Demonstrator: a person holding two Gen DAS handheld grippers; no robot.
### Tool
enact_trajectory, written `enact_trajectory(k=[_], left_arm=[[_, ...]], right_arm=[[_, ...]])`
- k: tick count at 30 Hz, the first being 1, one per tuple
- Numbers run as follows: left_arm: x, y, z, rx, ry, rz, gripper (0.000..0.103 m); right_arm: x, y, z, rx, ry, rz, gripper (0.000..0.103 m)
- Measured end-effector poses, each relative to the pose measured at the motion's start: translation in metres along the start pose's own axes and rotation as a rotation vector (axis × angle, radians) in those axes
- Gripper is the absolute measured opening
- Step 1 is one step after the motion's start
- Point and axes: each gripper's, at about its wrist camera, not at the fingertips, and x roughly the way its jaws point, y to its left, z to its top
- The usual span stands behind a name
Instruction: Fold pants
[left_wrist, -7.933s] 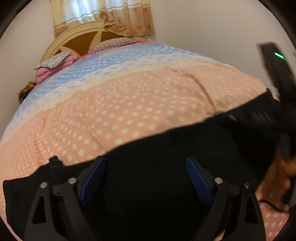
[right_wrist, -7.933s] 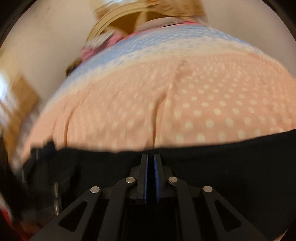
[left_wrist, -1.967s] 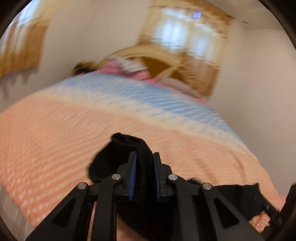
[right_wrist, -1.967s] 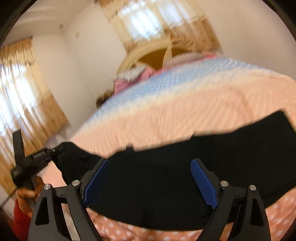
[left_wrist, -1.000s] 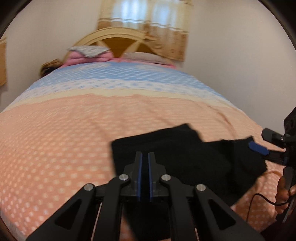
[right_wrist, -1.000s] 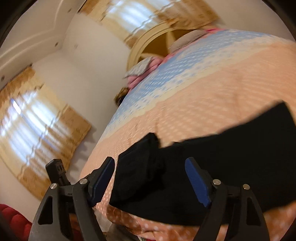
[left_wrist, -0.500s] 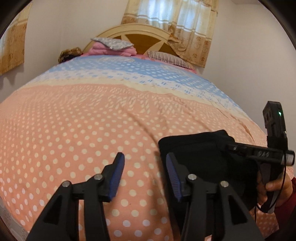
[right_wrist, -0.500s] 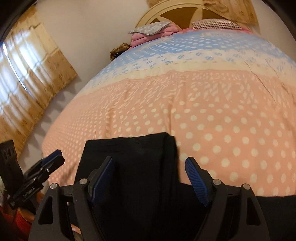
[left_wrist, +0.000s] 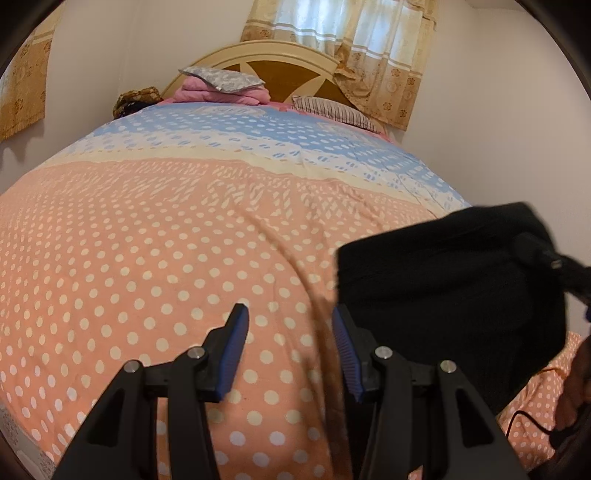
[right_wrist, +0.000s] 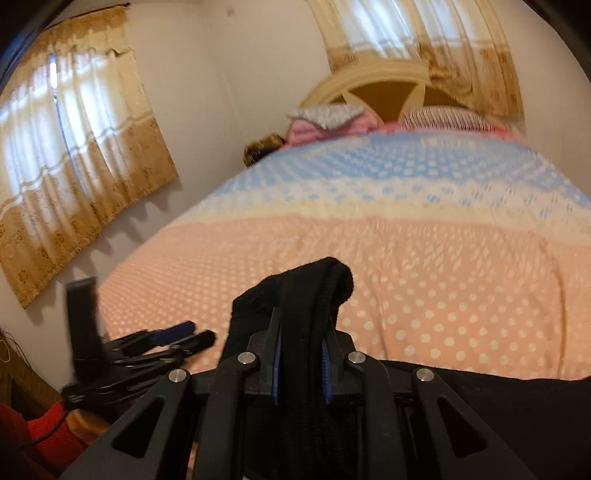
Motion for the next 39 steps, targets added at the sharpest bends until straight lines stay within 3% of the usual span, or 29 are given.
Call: enact_trajectory(k=[6,12,15,20,24,33,35,39], left_arm=[[-0.006,-0.016,0.002,0.035,-0.021,-0.013,0.056],[0.000,-0.041,0.005,0.075,-0.009,-0.036,0.056],[0.001,-0.056,0.005,0.109,-0.006,-0.046,0.056],[0.007,-0.078,0.003,0.162,0.009,-0.049,0.056],[0.012,-0.089,0.000,0.181,0.029,-0.050,0.056],[0.016,-0.123,-0.004,0.259,0.034,-0.097,0.056],[0.016,-0.128,-0.005,0.266,0.038,-0.107,0.056],[0.011,-0.129,-0.007,0.279,0.028,-0.110,0.059]], right_arm=[[-0.068,-0.026,0.003,0.045,-0.051,-0.053,0.017],[-0.130,-0.108,-0.002,0.160,-0.013,-0.175,0.017],[-0.140,-0.163,-0.015,0.256,0.033,-0.184,0.017],[-0.118,-0.231,-0.059,0.353,0.122,-0.208,0.017],[-0.107,-0.244,-0.078,0.377,0.130,-0.215,0.017],[-0.107,-0.232,-0.072,0.307,0.146,-0.256,0.018],[-0.099,-0.239,-0.078,0.310,0.151,-0.263,0.026],[-0.107,-0.252,-0.082,0.392,0.120,-0.195,0.033]])
